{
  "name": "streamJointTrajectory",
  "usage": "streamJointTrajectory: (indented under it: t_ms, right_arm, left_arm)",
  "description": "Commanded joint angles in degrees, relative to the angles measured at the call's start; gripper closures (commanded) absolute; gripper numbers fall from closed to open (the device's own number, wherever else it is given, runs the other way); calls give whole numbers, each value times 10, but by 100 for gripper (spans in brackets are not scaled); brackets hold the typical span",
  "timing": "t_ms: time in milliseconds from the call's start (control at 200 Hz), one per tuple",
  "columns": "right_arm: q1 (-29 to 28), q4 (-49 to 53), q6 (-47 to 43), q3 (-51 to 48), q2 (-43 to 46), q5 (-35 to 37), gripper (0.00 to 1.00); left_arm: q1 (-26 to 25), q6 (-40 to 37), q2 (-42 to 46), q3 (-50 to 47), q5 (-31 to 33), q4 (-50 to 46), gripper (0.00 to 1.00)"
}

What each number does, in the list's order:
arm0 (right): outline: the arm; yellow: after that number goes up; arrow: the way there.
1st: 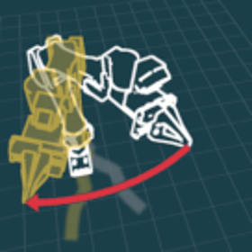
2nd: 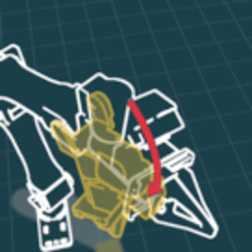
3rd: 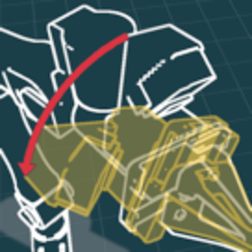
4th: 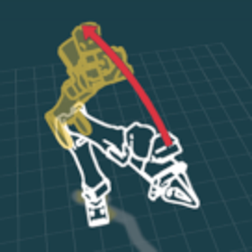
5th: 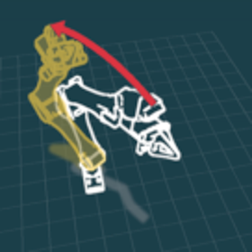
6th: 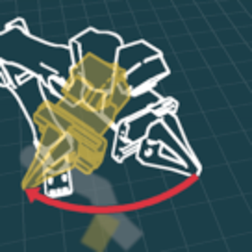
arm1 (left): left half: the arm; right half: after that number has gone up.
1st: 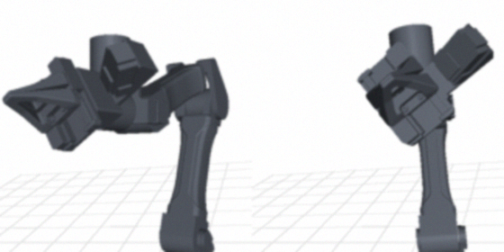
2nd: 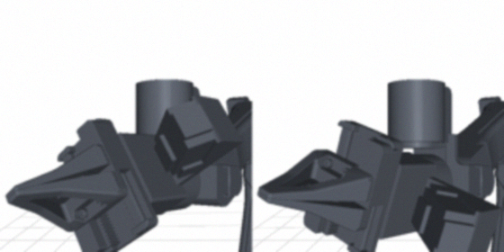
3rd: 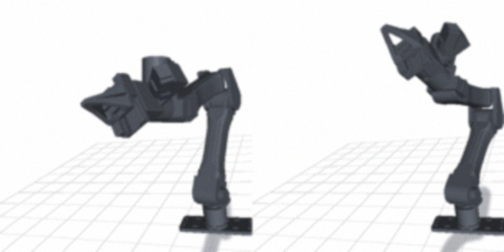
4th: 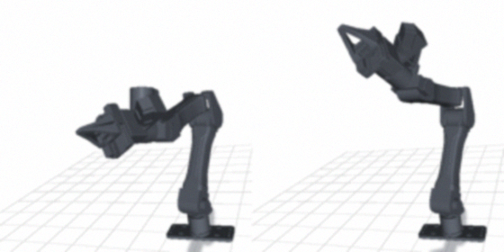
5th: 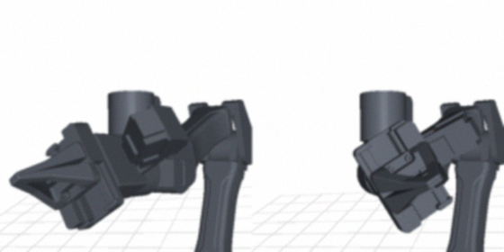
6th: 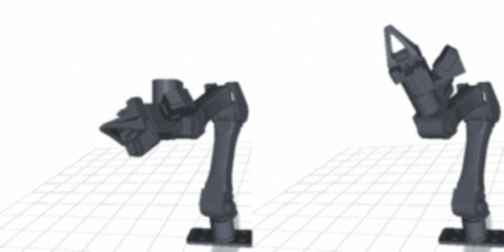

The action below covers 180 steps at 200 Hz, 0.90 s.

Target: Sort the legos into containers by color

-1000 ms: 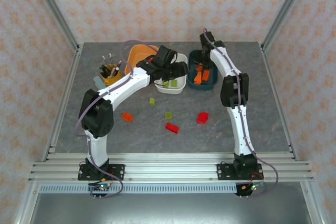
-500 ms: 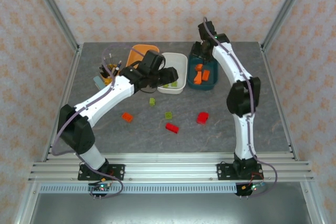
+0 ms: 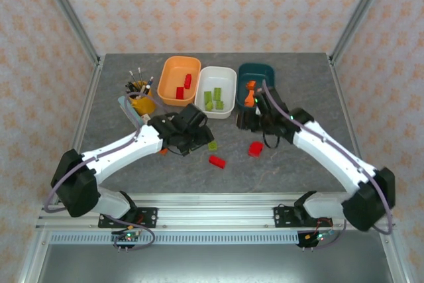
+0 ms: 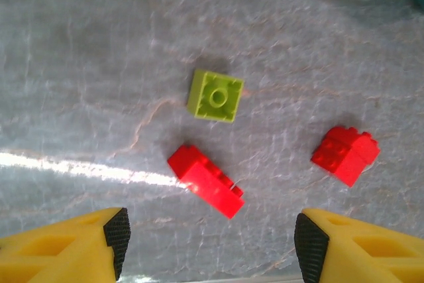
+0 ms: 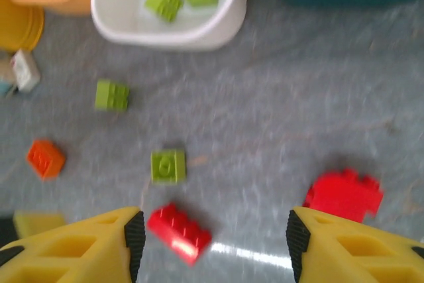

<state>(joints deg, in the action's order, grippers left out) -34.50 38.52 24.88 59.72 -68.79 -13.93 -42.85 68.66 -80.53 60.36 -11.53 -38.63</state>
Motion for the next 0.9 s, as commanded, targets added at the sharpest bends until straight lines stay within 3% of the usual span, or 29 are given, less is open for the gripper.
streamJointTrajectory:
  t_ms: [0,135,305,490,896]
  right_arm:
    - [-20,-2,21,-43,67,-32,39]
    - [-41,24,14,-74,106,-57,38]
    - [-43,31,4,-101,136,-112,35]
    - [-43,56,-4,-108,172,-125,33]
    - [-43,63,13,-139,218,-124,33]
  left_arm:
    - [-22,144,25,-43,33,29,30]
    - [-62,240,11,-57,50,66,28]
    - [-99,313,-47,-29,65,97,25]
    - [-131,383,-108,-12,68,102,26]
    - [-133,403,-206,31,83,81,43]
